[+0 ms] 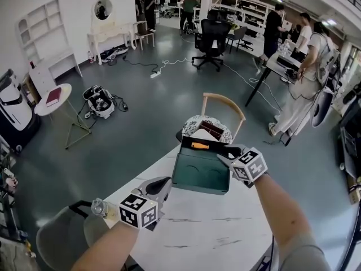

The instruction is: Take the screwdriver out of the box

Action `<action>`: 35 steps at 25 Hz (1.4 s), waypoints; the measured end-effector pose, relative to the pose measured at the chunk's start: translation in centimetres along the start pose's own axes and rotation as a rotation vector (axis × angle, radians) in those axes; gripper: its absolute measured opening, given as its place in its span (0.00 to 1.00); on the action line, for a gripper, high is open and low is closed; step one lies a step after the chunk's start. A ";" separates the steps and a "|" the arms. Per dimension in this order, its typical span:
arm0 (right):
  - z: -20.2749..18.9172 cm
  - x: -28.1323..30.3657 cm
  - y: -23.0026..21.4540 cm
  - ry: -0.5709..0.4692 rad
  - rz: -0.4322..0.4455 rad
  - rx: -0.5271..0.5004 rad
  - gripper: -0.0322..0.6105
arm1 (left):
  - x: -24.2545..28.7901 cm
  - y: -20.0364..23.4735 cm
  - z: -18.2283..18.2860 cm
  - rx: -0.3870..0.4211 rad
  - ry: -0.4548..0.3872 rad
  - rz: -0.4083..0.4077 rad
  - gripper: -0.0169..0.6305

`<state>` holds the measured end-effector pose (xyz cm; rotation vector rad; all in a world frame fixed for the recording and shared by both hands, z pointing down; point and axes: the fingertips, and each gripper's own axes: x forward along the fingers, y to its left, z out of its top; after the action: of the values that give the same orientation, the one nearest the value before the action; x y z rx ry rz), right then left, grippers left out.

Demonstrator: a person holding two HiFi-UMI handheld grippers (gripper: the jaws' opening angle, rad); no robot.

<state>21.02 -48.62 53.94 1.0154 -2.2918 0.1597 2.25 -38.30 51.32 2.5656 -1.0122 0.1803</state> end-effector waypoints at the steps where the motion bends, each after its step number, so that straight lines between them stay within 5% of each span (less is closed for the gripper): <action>1: -0.1 1.2 -0.3 0.017 0.002 -0.017 0.24 | 0.7 0.4 -0.2 -0.007 0.003 -0.001 0.03; 16: -3.9 12.7 -1.8 0.223 0.053 -0.185 0.24 | 6.4 4.4 -1.8 0.024 0.004 -0.027 0.03; 27: -6.5 15.2 -2.6 0.446 0.140 -0.264 0.27 | 7.7 4.8 -2.9 0.040 -0.002 -0.074 0.03; 35: -7.0 15.7 -2.4 0.508 0.172 -0.322 0.27 | 7.9 4.4 -3.7 0.032 -0.002 -0.103 0.03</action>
<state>18.09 -57.76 68.42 0.5364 -1.8565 0.0994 5.12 -44.78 58.01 2.6395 -0.8818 0.1670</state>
